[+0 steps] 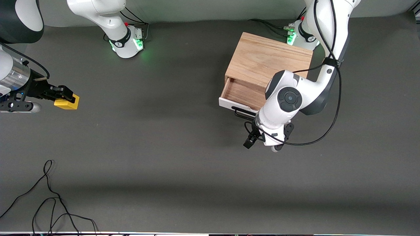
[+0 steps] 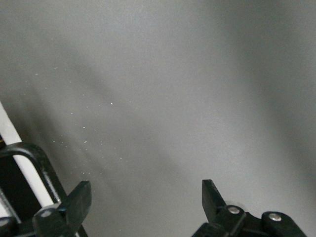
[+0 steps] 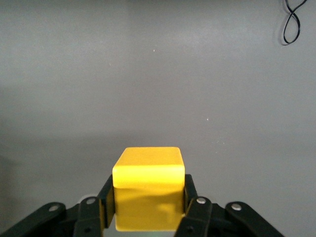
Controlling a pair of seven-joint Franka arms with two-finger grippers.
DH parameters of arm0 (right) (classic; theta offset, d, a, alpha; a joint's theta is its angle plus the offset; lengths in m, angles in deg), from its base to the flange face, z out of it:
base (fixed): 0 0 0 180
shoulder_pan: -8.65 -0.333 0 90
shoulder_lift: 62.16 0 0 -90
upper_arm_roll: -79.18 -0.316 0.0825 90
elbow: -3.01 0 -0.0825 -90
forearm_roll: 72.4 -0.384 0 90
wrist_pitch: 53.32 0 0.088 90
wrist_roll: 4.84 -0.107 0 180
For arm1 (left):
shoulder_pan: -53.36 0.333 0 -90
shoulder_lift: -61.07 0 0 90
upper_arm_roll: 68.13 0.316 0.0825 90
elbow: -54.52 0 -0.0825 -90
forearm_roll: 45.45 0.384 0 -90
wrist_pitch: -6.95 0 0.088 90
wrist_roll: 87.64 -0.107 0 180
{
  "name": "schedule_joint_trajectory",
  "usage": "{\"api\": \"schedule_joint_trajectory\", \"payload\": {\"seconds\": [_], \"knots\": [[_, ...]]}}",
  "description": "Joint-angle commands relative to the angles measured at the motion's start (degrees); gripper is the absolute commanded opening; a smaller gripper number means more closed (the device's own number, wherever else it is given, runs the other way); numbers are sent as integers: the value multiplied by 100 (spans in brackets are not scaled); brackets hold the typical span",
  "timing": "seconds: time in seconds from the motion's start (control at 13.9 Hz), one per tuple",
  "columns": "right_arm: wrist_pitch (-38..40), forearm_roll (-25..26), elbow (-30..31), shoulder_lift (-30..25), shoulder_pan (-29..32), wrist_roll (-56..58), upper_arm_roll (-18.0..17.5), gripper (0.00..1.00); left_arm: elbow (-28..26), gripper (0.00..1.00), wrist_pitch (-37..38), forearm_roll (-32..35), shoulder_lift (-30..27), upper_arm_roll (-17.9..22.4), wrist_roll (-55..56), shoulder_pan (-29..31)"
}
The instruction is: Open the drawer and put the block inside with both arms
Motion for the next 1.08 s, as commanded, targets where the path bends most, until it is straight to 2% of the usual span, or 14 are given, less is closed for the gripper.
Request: {"api": "schedule_joint_trajectory", "payload": {"seconds": [0.0,0.14,0.22,0.51,0.72,0.87,1.01], "knots": [[35,90,33,-67,-18,-138,4,31,-22,100,52,-80,-566,-12,-38,9],[35,90,33,-67,-18,-138,4,31,328,100,165,-36,-857,-12,-65,0],[35,90,42,-67,-18,-138,4,31,565,100,488,-62,-972,-12,-73,18],[35,90,121,-119,-71,-375,-22,31,1944,100,2341,-18,-1025,32,-729,175],[35,89,130,-137,-246,-577,-40,31,2631,100,3704,0,-1121,50,-2660,561],[35,90,130,-137,-343,-656,-40,31,2694,100,4443,17,-1358,50,-3995,966],[26,81,182,-146,-413,-814,-40,31,2642,100,4762,270,-1561,58,-5516,1212]]}}
